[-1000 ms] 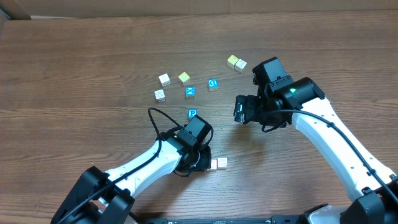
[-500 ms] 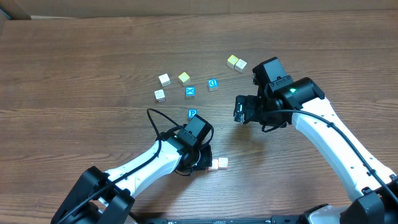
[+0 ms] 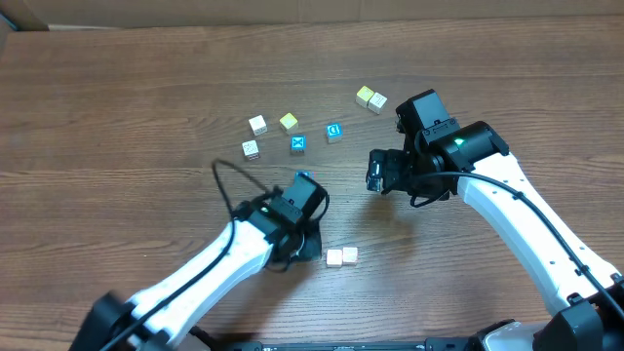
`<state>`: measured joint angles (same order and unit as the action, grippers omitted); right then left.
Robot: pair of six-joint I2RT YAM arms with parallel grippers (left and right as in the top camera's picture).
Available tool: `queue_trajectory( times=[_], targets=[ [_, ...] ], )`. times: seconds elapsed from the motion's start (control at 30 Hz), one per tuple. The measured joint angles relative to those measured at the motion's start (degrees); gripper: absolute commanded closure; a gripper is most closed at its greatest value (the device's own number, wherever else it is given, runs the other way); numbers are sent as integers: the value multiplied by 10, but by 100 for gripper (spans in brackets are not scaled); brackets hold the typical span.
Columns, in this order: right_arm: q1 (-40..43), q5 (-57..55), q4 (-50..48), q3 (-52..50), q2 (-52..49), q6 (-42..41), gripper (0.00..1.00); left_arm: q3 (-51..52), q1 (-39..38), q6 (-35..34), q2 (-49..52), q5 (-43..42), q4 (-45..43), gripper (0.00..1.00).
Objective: Flip 3 blocks
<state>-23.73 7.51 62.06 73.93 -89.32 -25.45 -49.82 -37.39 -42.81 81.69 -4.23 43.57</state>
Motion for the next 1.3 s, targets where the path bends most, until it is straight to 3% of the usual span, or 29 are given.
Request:
queue_trajectory(
  times=[0.13,0.27,0.43,0.73,0.87,1.17,1.3],
  targets=[
    [0,0,-5,0,0,0,0,-47,12,43,-34,31,-24,2],
    [0,0,-5,0,0,0,0,-54,50,72,-26,31,-38,0],
    [0,0,-5,0,0,0,0,-54,110,144,28,-34,-103,0],
    [0,0,-5,0,0,0,0,-54,192,221,148,-175,-198,14],
    [0,0,-6,0,0,0,0,-54,195,227,188,-196,-228,18],
    [0,0,-6,0,0,0,0,-66,195,236,237,-213,-264,50],
    [0,0,-6,0,0,0,0,-70,195,237,248,-212,-264,78]
  ],
)
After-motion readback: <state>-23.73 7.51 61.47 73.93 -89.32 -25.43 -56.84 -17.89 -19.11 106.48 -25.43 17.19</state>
